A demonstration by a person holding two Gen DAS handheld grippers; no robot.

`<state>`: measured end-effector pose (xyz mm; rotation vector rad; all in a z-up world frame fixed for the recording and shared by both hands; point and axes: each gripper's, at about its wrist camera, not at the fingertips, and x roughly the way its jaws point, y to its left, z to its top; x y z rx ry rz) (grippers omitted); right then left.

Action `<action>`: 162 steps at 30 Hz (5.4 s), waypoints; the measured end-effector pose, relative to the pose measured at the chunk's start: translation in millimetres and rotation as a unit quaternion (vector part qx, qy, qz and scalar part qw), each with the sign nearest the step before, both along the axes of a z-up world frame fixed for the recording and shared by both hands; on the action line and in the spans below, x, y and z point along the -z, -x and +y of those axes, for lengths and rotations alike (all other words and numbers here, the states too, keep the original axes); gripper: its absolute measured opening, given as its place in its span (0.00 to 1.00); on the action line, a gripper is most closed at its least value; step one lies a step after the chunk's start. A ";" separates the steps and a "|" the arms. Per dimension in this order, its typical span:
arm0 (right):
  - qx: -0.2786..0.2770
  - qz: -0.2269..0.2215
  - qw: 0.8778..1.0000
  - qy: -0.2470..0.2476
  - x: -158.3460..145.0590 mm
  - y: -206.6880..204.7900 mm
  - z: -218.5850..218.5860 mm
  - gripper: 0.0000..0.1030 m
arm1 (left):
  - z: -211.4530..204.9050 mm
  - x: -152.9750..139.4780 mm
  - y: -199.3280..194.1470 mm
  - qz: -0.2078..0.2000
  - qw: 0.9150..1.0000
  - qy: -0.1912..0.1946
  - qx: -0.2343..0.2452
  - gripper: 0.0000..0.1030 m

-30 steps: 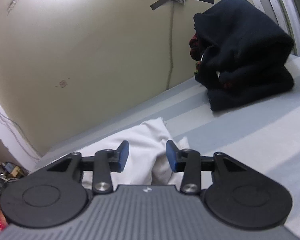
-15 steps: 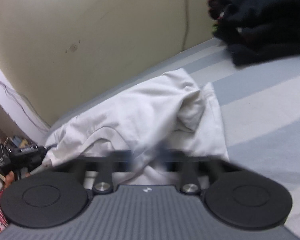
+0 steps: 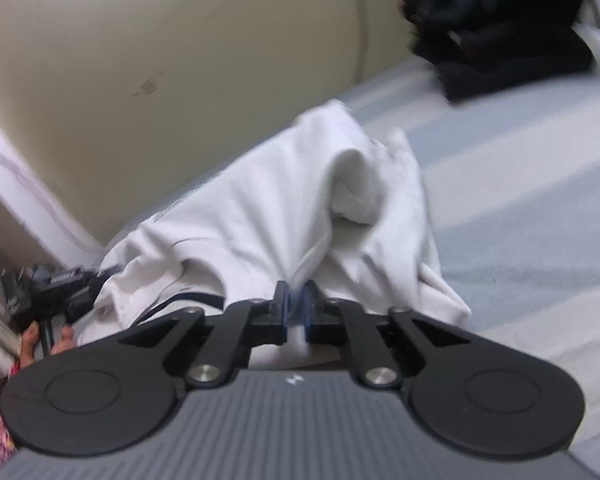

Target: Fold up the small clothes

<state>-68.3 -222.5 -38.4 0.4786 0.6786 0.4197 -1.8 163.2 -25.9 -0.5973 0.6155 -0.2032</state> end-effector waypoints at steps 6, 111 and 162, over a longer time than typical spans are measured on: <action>0.055 -0.081 0.995 0.005 -43.9 -12.5 -38.2 0.45 | -26.0 -24.8 25.6 -0.074 0.997 -0.014 0.027 0.26; 0.012 -0.072 0.996 0.060 15.2 -71.4 21.4 0.53 | -124.0 -9.9 -1.9 -0.029 0.967 -0.136 0.213 1.00; 0.040 0.037 0.998 -0.011 7.5 -79.1 -20.0 0.66 | -148.1 -21.3 -19.3 -0.029 0.973 -0.079 0.215 0.31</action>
